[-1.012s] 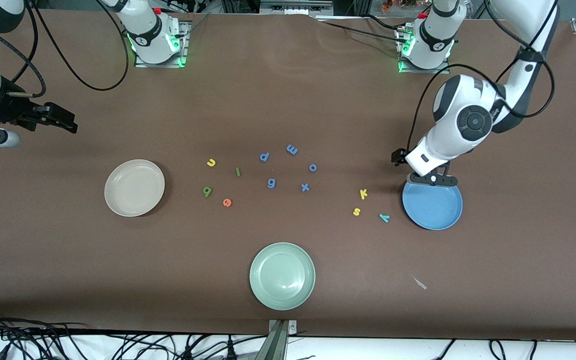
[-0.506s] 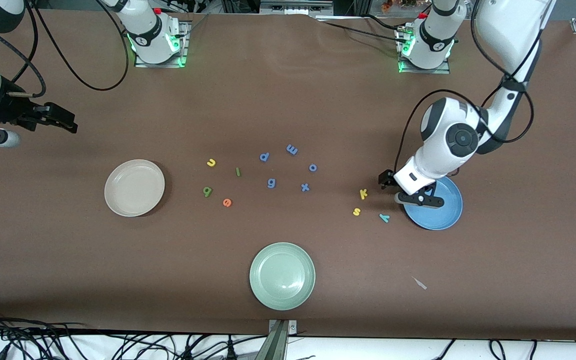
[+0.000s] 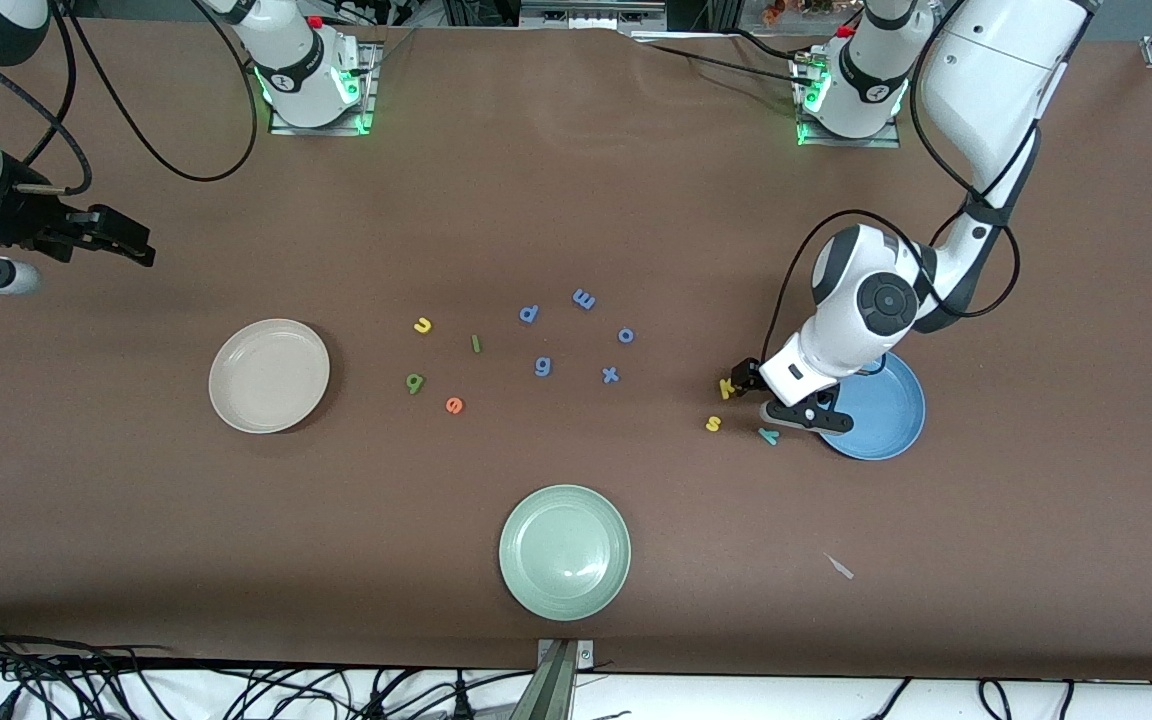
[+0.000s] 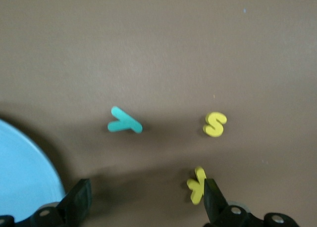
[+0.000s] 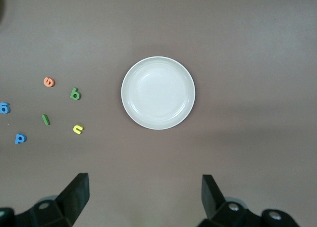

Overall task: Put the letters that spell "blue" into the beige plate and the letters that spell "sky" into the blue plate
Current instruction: 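Reach the left gripper down to the teal y beside the blue plate, then grasp the teal y with the left gripper while the right gripper approaches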

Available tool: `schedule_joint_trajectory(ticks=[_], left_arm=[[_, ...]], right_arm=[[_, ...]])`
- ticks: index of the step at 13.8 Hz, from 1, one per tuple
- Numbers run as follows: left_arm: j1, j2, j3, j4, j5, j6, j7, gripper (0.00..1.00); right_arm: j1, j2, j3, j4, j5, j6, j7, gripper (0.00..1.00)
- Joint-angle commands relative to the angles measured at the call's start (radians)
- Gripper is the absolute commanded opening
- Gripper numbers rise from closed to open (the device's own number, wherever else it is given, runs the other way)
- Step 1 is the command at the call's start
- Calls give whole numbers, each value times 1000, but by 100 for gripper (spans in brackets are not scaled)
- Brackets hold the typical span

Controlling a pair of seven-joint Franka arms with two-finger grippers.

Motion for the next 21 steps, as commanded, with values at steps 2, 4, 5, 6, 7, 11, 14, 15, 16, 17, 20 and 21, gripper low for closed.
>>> schedule_joint_trajectory(ticks=[2, 4, 5, 6, 7, 11, 14, 15, 16, 17, 20, 21], left_arm=[[-7, 73, 43, 107, -8, 7, 95, 100], [-9, 101, 48, 112, -8, 38, 121, 100], [-11, 116, 48, 112, -10, 55, 121, 100], [-23, 133, 49, 112, -11, 73, 120, 100], [-30, 145, 52, 112, -11, 90, 117, 100], [-46, 164, 66, 127, -10, 99, 118, 99], [-49, 170, 75, 127, -8, 99, 123, 83], [-49, 170, 77, 127, -7, 99, 124, 77], [-49, 171, 77, 126, -7, 99, 124, 70], [-50, 174, 77, 124, -5, 99, 124, 61], [-50, 182, 77, 121, -5, 99, 124, 58], [-52, 182, 77, 121, -5, 99, 124, 56]], right_arm=[[-7, -15, 9, -9, -14, -7, 13, 100], [-7, -12, 10, -9, -12, -7, 13, 100], [-3, -9, 12, -9, -12, -7, 15, 100], [0, -3, 12, -9, -12, -1, 15, 100], [4, 11, 12, -9, -10, 8, 15, 100], [57, 83, 12, -7, -9, 63, 12, 100], [131, 207, 12, 17, -4, 92, 13, 100], [151, 247, 12, 22, 2, 121, 15, 100], [175, 276, 12, 20, 3, 175, 15, 100], [194, 313, 12, 19, 2, 213, 36, 100], [250, 396, 12, 13, 0, 290, 226, 100], [267, 416, 12, 10, -1, 311, 278, 100]])
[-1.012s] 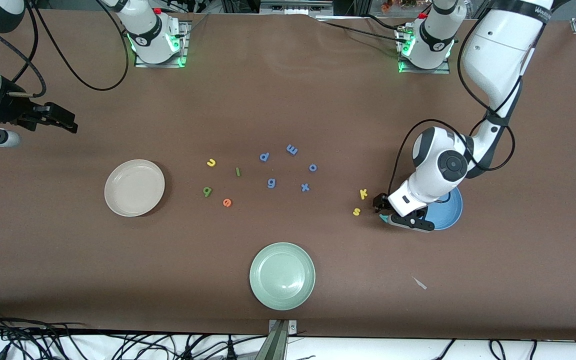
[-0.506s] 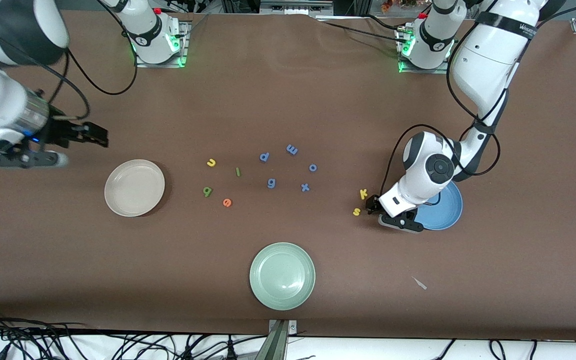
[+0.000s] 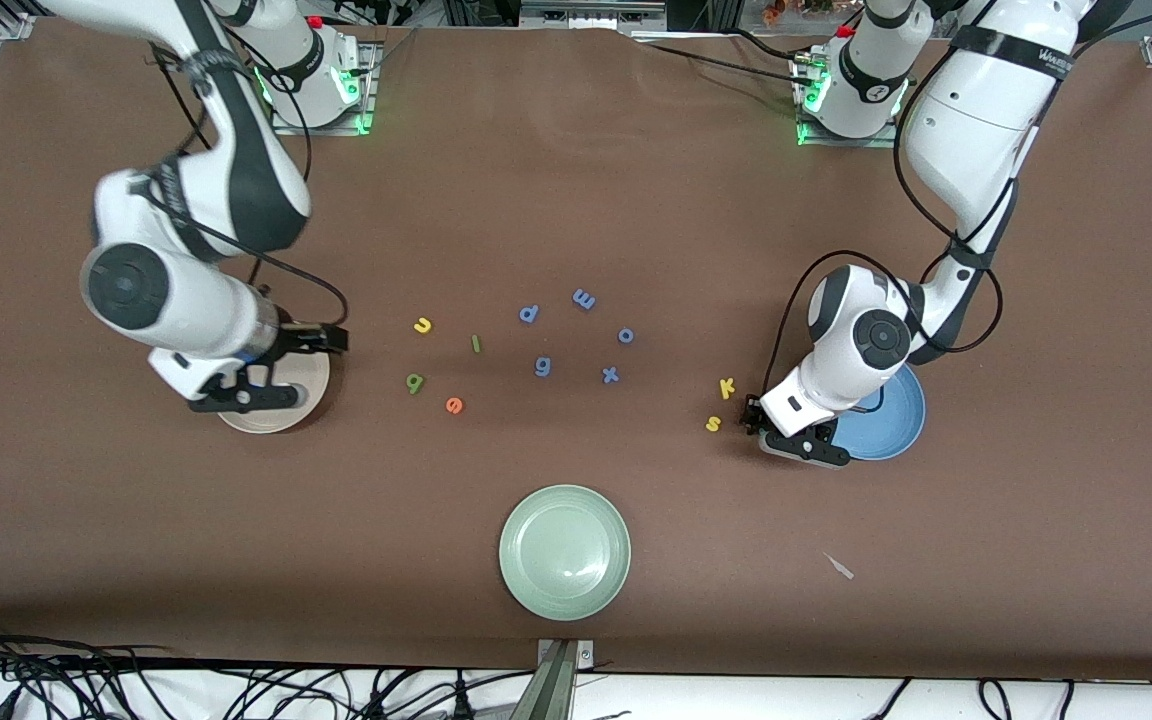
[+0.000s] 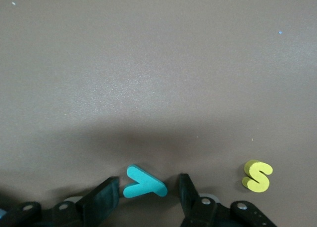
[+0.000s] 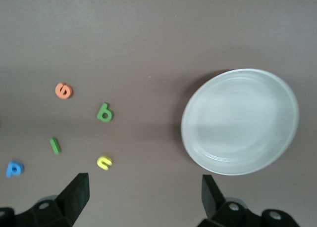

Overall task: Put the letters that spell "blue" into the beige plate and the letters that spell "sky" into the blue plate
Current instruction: 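Grasp the teal y with the left gripper while the right gripper approaches, then drop the y with the left gripper while the right gripper grasps the b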

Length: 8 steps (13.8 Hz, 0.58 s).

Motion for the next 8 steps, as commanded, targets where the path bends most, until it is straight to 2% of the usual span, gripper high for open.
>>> schedule_joint_trajectory(ticks=[1, 4, 5, 6, 8], left_arm=[[-14, 34, 12, 20, -5, -3, 24, 53], [-14, 32, 12, 20, -5, -3, 23, 19], [-14, 32, 12, 22, -2, -3, 23, 11], [-14, 32, 12, 22, 4, -3, 23, 6], [-15, 28, 12, 20, 7, -3, 23, 5]], right_arm=[[50, 54, -5, 14, -3, 50, 144, 100], [87, 103, -5, -35, -5, 173, 273, 100], [93, 105, -5, -71, -7, 225, 300, 100], [100, 105, -5, -104, -7, 263, 322, 100], [113, 105, -5, -165, -7, 355, 356, 100]])
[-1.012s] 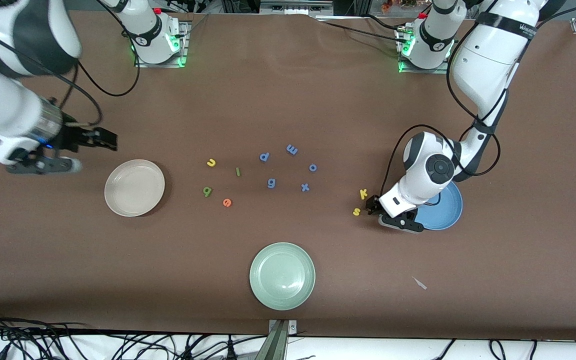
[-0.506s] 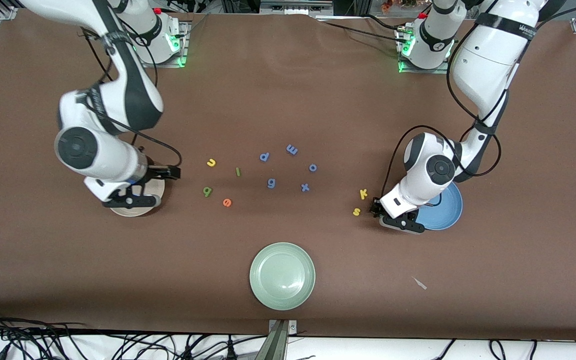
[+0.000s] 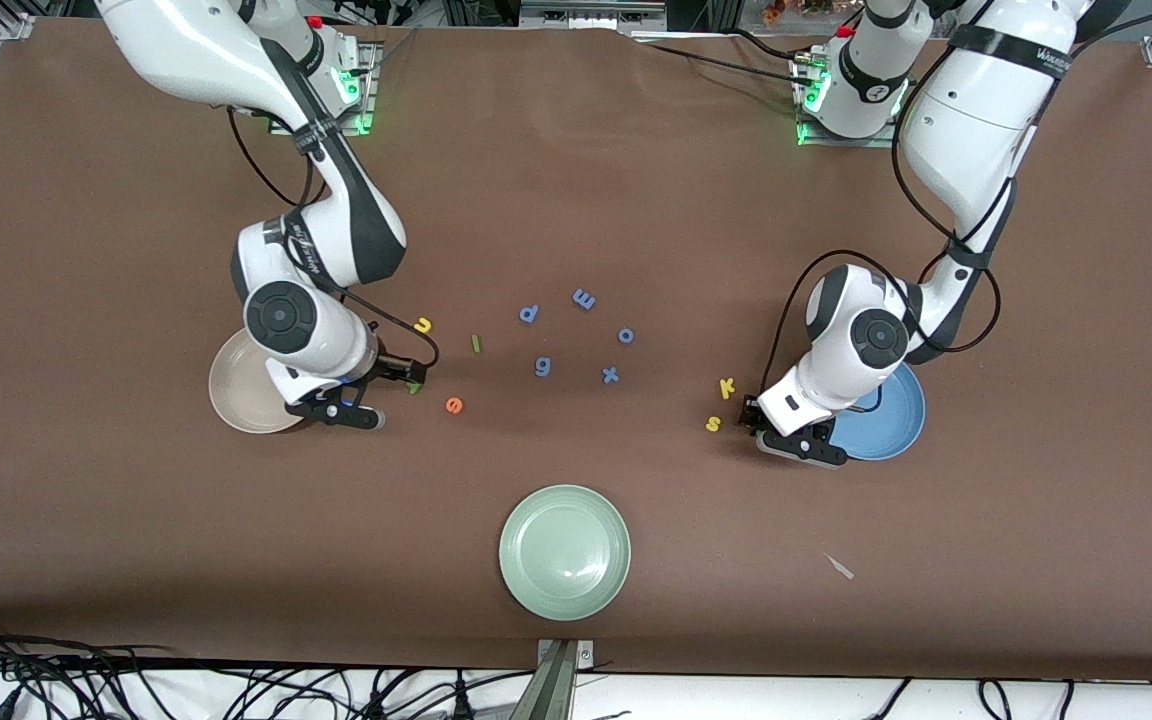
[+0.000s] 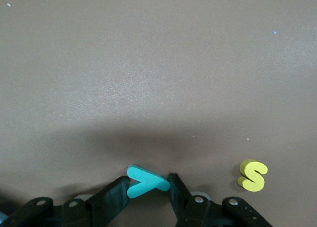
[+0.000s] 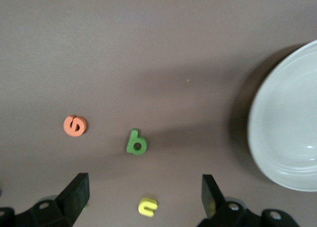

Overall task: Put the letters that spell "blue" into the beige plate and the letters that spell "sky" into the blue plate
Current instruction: 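Drop the y with the left gripper while the right gripper grasps the b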

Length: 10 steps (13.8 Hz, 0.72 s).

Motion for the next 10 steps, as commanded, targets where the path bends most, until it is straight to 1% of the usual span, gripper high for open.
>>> schedule_joint_trajectory(ticks=[1, 4, 5, 7, 8, 10], left_arm=[[-11, 21, 12, 19, 9, -3, 21, 5], [1, -34, 12, 2, 10, -18, 18, 5], [10, -65, 12, -12, 10, -46, 19, 5], [21, -109, 12, -15, 9, -112, 38, 5], [32, -120, 11, -15, 9, -129, 47, 5], [49, -149, 11, -29, 9, -155, 49, 5]], right_arm=[[19, -13, -5, -92, -6, 125, 83, 100], [26, 27, -6, -94, -11, 159, 183, 100], [42, 33, -6, -92, -13, 162, 207, 100], [45, 61, -11, -89, -13, 197, 218, 100], [45, 73, -12, -89, -13, 220, 218, 100], [45, 76, -12, -89, -11, 225, 222, 100]])
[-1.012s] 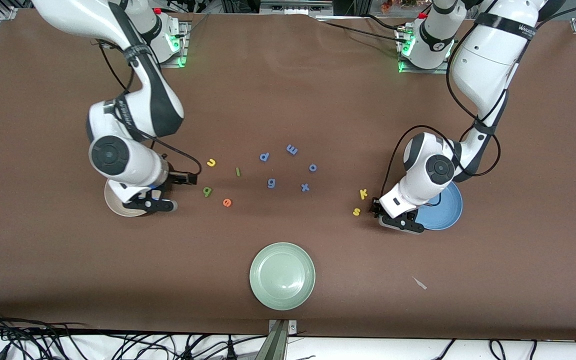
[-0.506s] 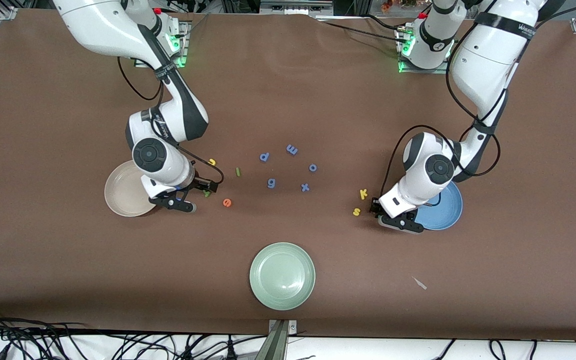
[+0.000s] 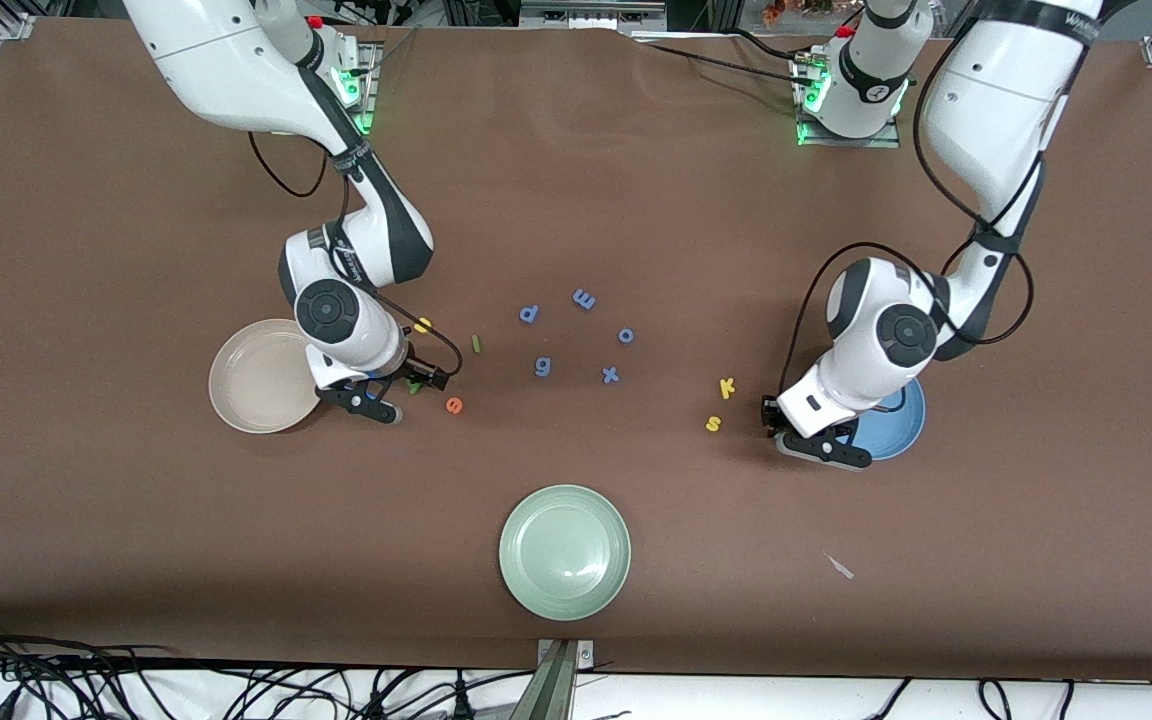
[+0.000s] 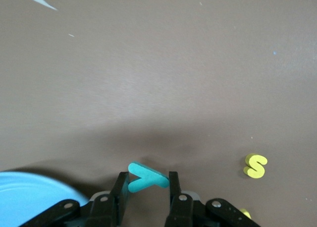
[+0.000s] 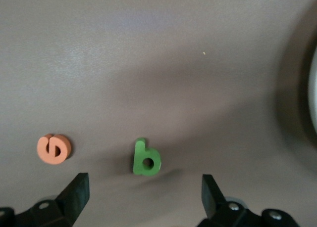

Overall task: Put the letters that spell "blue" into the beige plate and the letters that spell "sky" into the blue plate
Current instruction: 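Drop the y with the left gripper while the right gripper grasps the b, then reach the yellow k with the left gripper while the right gripper drops the b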

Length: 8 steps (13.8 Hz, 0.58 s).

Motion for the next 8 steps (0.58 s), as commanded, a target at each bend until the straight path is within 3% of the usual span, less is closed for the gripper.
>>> schedule_joint_trajectory(ticks=[1, 3, 5, 6, 7, 8], left_arm=[[37, -72, -2, -38, 10, -64, 27, 5], [78, -100, -2, -58, 8, -125, 103, 6], [127, -105, -2, -106, 7, -121, 195, 9], [130, -103, -2, -126, 7, -116, 202, 20], [130, -100, -2, -131, 7, -116, 202, 43], [130, -100, -2, -129, 7, -116, 202, 74]], right_arm=[[8, 8, -9, -2, -11, 23, 24, 100], [0, 17, -9, -2, -11, 34, 22, 99], [-1, 31, -9, -6, -11, 59, 24, 90], [-1, 32, -9, -6, -11, 59, 22, 79], [-1, 32, -9, -8, -11, 59, 22, 68], [-1, 35, -9, -6, -11, 59, 22, 56]])
